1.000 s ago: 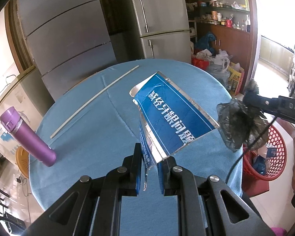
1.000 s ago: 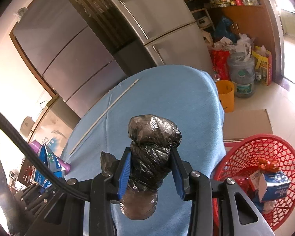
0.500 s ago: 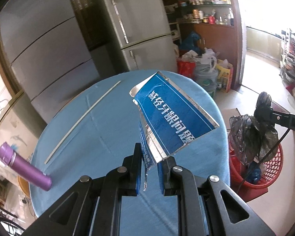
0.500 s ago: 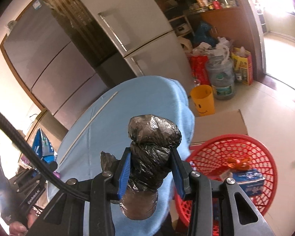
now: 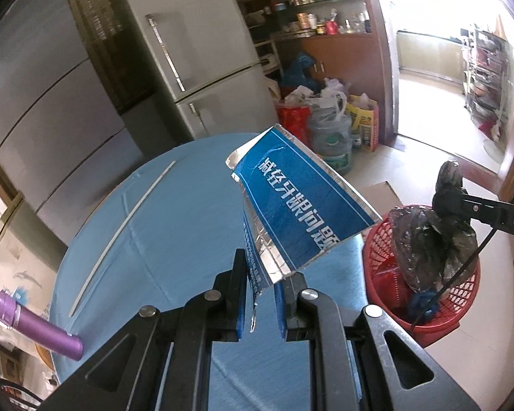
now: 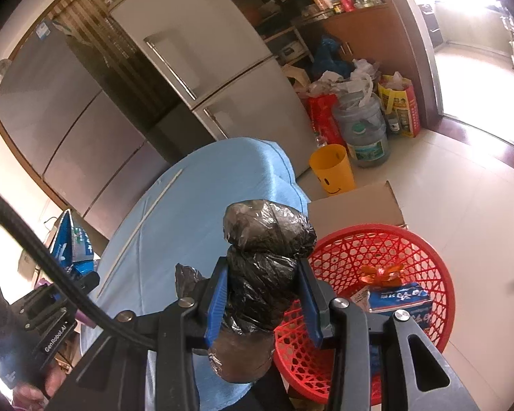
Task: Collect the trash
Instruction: 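Carry the blue wrapper and black bag over the red basket with both grippers, then open both grippers to drop the wrapper and black bag into the basket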
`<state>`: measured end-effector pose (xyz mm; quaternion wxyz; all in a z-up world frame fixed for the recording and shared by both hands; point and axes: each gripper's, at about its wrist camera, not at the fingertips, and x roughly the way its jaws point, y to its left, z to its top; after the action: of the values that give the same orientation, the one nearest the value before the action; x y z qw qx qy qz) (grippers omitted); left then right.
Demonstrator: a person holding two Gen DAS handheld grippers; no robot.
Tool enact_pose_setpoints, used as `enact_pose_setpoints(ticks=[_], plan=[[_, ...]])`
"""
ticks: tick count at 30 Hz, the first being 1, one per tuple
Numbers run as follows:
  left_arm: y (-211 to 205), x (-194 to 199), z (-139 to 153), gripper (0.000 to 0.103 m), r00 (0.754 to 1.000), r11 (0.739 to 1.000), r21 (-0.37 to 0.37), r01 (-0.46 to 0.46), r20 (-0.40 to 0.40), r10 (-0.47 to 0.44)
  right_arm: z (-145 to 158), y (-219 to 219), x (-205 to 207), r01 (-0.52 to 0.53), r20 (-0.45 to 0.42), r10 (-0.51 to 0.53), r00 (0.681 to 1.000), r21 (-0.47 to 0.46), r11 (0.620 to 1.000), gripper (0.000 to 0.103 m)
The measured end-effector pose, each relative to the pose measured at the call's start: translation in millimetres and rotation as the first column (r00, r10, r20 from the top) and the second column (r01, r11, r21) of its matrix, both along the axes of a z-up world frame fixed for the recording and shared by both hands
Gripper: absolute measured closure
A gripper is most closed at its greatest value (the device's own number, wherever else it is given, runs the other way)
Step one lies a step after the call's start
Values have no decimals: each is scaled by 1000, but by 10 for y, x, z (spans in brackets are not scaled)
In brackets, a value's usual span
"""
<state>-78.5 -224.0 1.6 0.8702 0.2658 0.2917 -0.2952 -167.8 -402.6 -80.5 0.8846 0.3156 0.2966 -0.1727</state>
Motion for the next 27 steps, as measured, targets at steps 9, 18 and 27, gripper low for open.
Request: enact_pose_setpoints(ticks=[9, 18, 27], plan=[[-299, -110, -36, 88, 997, 997, 7, 79, -13, -79, 39, -31, -137, 16, -39, -18, 999, -63, 998, 62], [-504, -148, -126, 87, 989, 990, 34, 139, -50, -138, 70, -162, -227, 62, -37, -64, 997, -69, 996, 62], [-682, -202, -264, 87, 972, 978, 20, 209, -117, -205, 41, -289, -298, 103, -49, -108, 993, -79, 991, 62]])
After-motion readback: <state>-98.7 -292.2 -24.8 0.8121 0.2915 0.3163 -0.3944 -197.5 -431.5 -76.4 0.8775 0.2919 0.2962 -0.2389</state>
